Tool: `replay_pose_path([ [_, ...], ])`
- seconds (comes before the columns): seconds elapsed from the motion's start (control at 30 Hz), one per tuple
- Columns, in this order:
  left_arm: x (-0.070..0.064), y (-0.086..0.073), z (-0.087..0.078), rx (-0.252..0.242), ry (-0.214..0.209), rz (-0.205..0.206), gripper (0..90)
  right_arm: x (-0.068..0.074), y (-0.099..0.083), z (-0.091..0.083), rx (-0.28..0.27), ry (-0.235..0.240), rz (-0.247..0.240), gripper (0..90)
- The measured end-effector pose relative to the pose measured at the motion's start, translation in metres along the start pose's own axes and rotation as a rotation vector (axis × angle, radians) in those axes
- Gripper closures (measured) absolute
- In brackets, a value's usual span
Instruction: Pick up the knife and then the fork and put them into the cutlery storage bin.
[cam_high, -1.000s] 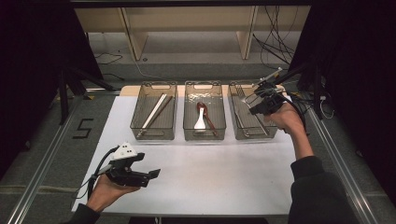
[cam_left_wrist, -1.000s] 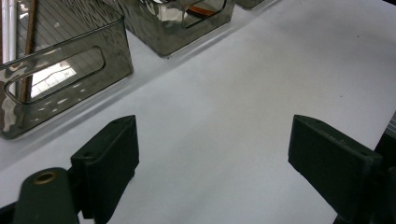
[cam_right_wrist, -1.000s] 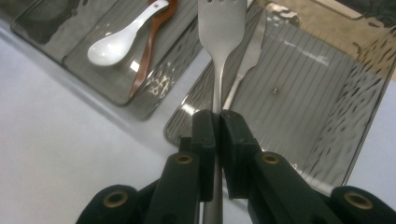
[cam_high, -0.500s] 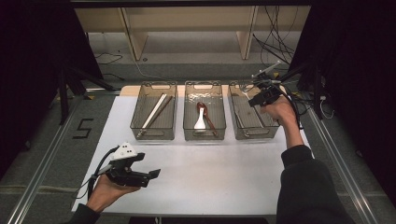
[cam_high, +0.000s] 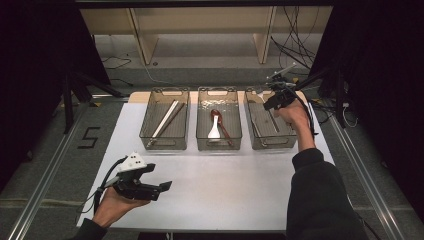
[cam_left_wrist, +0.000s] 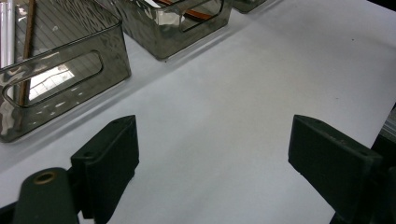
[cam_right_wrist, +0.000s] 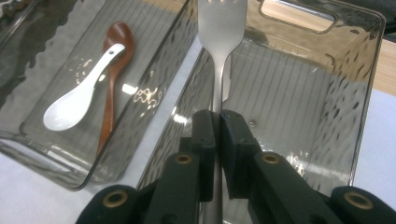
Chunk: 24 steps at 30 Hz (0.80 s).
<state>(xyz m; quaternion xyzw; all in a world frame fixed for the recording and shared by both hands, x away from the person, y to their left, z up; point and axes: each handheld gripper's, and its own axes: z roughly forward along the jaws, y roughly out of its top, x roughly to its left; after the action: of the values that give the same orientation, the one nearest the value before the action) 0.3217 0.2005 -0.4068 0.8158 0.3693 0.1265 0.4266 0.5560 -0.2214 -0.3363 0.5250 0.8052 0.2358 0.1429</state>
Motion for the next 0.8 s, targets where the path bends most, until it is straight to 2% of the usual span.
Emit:
replay_pose_path([
  [0.5, 0.0, 0.0, -0.001, -0.007, -0.001, -0.003, 15.7, 0.002, 0.004, 0.015, -0.002, -0.022, 0.029, 84.9],
  [0.8, 0.0, 0.0, 0.0, -0.005, -0.004, -0.003, 15.7, -0.003, 0.0, 0.02, -0.008, -0.032, 0.042, 84.9],
])
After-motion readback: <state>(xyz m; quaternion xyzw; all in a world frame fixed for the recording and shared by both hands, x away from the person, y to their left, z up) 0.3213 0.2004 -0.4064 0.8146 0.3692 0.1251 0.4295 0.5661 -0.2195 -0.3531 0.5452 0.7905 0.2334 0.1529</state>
